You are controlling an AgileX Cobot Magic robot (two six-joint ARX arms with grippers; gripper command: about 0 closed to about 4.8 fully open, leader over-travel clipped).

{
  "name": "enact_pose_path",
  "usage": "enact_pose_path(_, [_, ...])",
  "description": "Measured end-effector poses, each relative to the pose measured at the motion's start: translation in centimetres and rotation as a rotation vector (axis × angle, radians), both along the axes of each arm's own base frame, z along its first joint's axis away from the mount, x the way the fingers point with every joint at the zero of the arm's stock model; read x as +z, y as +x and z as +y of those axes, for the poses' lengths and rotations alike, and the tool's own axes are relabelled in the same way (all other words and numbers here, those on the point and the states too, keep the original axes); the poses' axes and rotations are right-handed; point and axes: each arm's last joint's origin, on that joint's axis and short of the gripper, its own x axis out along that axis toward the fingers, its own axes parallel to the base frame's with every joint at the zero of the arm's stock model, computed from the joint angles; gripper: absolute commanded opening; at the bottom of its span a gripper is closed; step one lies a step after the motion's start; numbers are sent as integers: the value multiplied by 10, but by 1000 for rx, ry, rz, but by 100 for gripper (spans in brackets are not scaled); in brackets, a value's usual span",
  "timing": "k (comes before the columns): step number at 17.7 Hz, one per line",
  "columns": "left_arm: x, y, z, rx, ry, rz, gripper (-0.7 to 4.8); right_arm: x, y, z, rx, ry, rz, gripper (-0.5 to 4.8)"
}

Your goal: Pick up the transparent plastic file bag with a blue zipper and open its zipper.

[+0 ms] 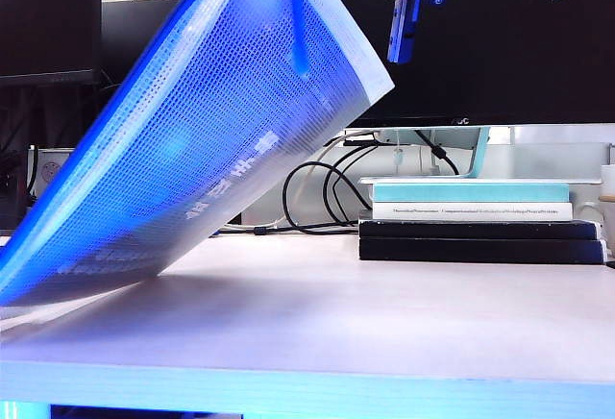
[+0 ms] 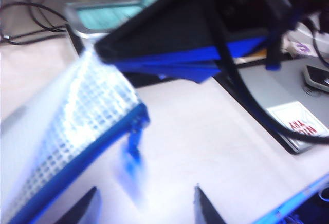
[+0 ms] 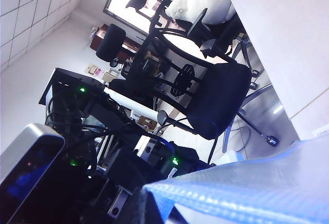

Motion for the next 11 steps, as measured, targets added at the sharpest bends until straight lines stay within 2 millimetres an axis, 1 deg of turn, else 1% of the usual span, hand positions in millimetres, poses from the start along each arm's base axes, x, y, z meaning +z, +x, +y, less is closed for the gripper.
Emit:
enact_pose_path(2, [-1,2,0,49,15,-15,242,0,0,0,0,0,0,-2])
enact_pose_path(5, [-12,6,-11,51,45,-13,242,0,-1,2,10,-2,11,-3])
enact_pose_path(7, [-10,7,-13,50,31,-27,242,0,-1,2,17,-2,11,-2])
enact_pose_path(9, [-10,7,-12,83,49,-52,241,0,-2,2,29,-2,14,-2])
enact_pose_path(10, [-9,8,-12,92,52,-56,210,0,-2,2,31,-2,14,-2])
enact_pose_path(11, [-9,8,-12,93,51,-58,130,0,-2,2,34,-2,14,-2])
